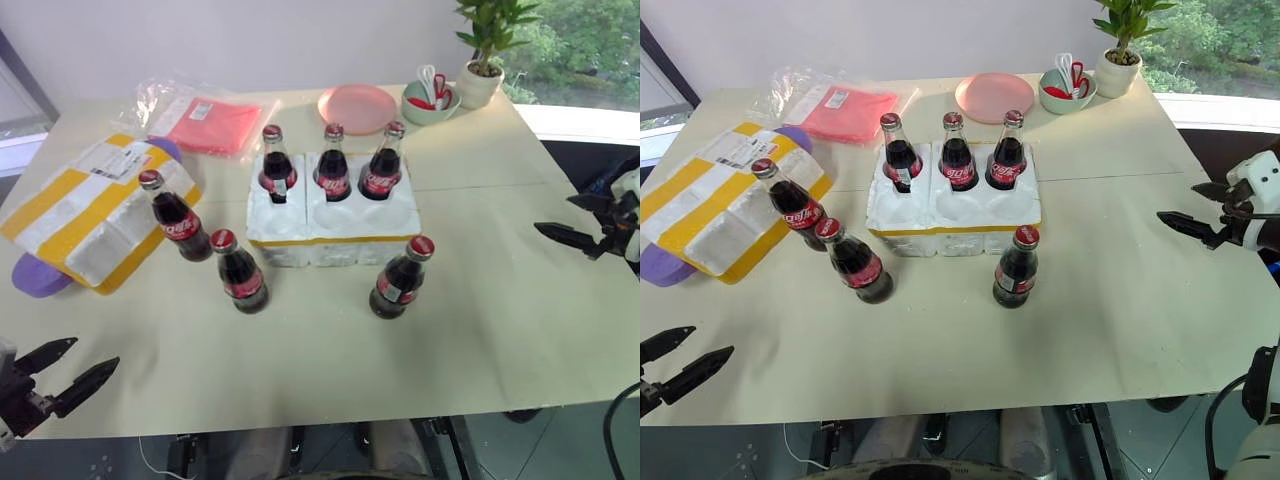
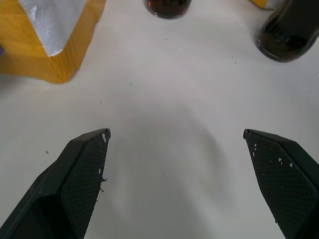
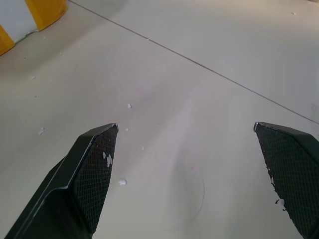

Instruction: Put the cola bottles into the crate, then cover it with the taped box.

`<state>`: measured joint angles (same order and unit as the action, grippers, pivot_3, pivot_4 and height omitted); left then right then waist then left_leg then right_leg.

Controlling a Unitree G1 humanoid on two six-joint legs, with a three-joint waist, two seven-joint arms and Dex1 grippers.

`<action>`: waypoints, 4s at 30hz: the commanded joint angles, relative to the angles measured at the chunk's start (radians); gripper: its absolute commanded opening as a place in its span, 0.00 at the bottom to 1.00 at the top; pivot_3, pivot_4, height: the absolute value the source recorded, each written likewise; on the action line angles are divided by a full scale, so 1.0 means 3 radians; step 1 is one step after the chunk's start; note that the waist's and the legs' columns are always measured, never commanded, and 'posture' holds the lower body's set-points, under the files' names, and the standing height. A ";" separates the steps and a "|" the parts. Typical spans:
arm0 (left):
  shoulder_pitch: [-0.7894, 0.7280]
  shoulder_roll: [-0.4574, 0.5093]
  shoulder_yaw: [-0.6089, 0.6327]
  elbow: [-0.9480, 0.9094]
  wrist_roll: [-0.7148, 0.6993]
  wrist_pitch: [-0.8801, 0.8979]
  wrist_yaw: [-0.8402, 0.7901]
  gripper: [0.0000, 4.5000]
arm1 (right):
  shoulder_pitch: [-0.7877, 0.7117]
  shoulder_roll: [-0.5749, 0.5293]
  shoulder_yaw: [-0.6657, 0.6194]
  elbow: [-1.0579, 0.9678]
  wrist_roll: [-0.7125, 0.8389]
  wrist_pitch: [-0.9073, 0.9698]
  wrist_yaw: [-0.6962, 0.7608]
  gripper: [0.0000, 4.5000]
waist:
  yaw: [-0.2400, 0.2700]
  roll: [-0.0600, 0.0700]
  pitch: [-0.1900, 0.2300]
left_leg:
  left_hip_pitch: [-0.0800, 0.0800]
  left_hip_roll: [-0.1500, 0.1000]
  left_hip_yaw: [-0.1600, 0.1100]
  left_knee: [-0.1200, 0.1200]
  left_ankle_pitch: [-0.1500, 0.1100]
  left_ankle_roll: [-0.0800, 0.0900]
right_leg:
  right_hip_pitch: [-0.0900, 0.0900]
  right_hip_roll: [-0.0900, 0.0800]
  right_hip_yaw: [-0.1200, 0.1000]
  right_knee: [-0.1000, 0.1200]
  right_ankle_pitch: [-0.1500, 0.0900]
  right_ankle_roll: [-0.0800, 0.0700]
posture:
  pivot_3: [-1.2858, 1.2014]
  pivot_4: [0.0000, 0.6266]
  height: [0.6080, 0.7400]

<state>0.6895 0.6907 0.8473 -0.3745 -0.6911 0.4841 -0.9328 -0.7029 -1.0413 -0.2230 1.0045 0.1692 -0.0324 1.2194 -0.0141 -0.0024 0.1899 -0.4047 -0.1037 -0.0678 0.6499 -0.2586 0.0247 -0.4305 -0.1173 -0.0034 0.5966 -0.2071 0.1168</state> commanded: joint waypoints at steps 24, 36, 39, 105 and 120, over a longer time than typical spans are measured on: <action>-0.1544 0.0805 -0.0361 0.0258 -0.0384 0.0509 0.0179 0.99 | -0.0477 -0.0475 -0.0031 -0.1329 0.0724 0.1425 0.1225 1.00 | 0.0002 0.0021 0.0001 | 0.0004 0.0001 0.0001 0.0003 0.0002 -0.0003 | -0.0001 0.0005 -0.0001 0.0010 0.0002 0.0000 | 0.52 0.24 1.00; -0.3060 0.0664 -0.1631 0.1256 0.0353 0.0146 0.0272 0.99 | -0.0272 -0.0528 -0.0211 -0.2755 0.1497 0.2400 0.1093 1.00 | 0.0010 0.0021 0.0003 | -0.0011 -0.0009 0.0008 0.0003 0.0010 -0.0002 | -0.0040 -0.0005 0.0004 0.0050 0.0010 0.0014 | 0.52 0.24 1.00; -0.3140 0.0616 -0.1720 0.1342 0.0426 0.0088 0.0239 0.99 | -0.0148 -0.0538 -0.0293 -0.2908 0.1569 0.2449 0.1034 1.00 | 0.0009 0.0021 0.0002 | -0.0010 -0.0008 0.0008 0.0003 0.0011 -0.0002 | -0.0040 -0.0005 0.0004 0.0052 0.0010 0.0014 | 0.52 0.24 1.00; -0.6634 -0.0668 -0.3105 0.3660 0.1030 -0.0155 -0.1857 0.61 | 0.1272 -0.0304 -0.1452 -0.4182 0.2326 0.2928 -0.0178 1.00 | 0.0017 -0.0016 0.0022 | -0.0029 -0.0013 0.0015 0.0049 0.0006 0.0013 | -0.0040 -0.0003 0.0003 0.0066 0.0016 0.0026 | 0.52 0.24 1.00; -0.6253 -0.0959 -0.3157 0.3612 0.1277 -0.0584 -0.1666 0.61 | 0.1317 -0.0304 -0.1468 -0.4187 0.2413 0.2871 -0.0366 1.00 | 0.0065 -0.0016 0.0022 | -0.0029 -0.0013 0.0016 0.0054 0.0005 0.0015 | -0.0038 -0.0003 0.0004 0.0066 0.0018 0.0028 | 0.52 0.24 1.00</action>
<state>-1.1739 0.4031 -0.1303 0.7267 -0.3025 0.3369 -1.4387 -0.2959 -1.1271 -0.6329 -0.2337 0.8777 0.8442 1.1142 0.0054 -0.0071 0.1963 -0.4134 -0.1076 -0.0631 0.6660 -0.2571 0.0293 -0.4420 -0.1182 -0.0022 0.6163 -0.2018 0.1252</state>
